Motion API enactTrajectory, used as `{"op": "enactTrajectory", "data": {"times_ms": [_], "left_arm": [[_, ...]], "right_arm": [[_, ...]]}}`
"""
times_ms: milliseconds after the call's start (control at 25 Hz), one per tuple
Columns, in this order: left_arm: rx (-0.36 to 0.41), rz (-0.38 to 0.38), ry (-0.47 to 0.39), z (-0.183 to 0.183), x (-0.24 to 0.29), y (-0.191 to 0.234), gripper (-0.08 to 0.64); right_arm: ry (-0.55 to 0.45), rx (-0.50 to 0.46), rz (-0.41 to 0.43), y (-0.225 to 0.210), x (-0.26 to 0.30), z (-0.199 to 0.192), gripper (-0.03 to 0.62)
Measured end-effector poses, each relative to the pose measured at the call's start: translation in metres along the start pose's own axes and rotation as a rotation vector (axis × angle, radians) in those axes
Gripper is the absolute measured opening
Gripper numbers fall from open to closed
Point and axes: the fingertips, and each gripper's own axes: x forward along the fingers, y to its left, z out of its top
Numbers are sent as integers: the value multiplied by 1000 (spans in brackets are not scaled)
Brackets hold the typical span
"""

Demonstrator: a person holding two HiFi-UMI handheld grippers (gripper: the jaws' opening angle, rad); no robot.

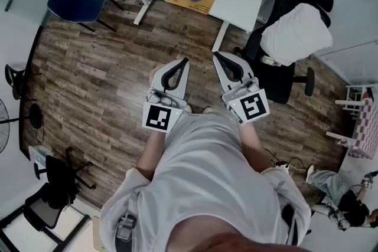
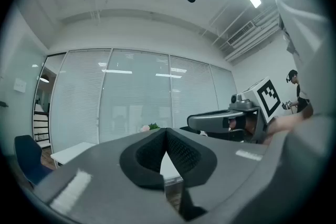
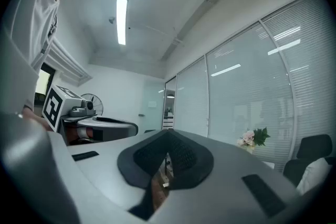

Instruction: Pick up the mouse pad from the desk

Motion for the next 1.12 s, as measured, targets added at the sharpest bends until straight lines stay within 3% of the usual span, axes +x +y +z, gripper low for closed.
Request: {"op": "enactTrajectory", "data": {"times_ms": [480,640,960,1120], "left_arm": [[-37,46,40,-16,-2,-20,-17],[-14,40,93,-32,-5,-32,-17],[14,97,149,-49,-12,-49,-17],[15,101,149,-53,-9,-66,-17]], "right_arm": [[-3,-22,16,-3,-26,-4,2],[-2,0,45,4,-37,-16,2],[35,77,80,-5,-56,-49,2],[61,86,98,-9,-69,-57,2]]}}
